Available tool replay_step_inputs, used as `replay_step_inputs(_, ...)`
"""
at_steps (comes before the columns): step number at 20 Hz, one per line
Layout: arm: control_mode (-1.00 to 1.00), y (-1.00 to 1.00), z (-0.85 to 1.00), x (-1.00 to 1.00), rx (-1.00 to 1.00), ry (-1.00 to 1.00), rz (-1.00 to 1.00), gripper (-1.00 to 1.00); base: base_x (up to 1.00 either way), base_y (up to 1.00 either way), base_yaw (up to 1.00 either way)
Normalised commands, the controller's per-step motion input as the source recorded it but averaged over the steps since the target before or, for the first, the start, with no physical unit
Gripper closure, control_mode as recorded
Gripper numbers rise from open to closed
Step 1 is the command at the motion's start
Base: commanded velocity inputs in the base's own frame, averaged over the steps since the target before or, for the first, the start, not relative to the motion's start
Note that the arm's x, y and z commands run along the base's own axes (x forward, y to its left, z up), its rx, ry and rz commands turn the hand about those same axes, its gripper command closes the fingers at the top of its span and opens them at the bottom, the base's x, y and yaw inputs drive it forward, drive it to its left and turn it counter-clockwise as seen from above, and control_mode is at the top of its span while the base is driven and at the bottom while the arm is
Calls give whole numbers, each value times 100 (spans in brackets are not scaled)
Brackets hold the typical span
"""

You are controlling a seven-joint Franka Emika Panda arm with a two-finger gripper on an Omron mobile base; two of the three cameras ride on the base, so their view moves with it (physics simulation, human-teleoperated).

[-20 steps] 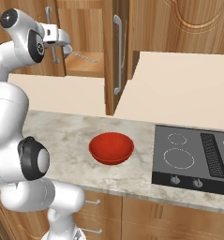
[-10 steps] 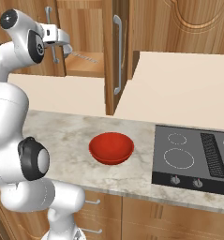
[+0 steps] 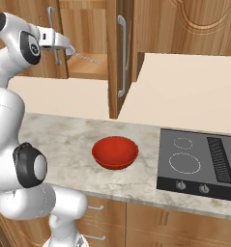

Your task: Open the cabinet and setup a tea strainer by placing it in the bowl upright.

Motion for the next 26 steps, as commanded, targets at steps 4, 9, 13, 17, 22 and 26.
replay_step_inputs(4, -100, 0, -16, 20, 4, 0, -36, 100, 0, 0, 0)
replay_step_inputs(9, -100, -21, -13, 41, 10, 0, -4, 100, 0, 0, 0)
replay_step_inputs(13, -100, -49, -20, 40, 12, 0, 12, 100, 0, 0, 0)
replay_step_inputs(17, -100, -56, -26, 26, 7, 0, 18, 100, 0, 0, 0)
replay_step_inputs(22, -100, -31, -26, 26, 0, -1, 15, 100, 0, 0, 0)
replay_step_inputs(26, -100, -4, -8, 34, 0, 0, 8, 100, 0, 0, 0)
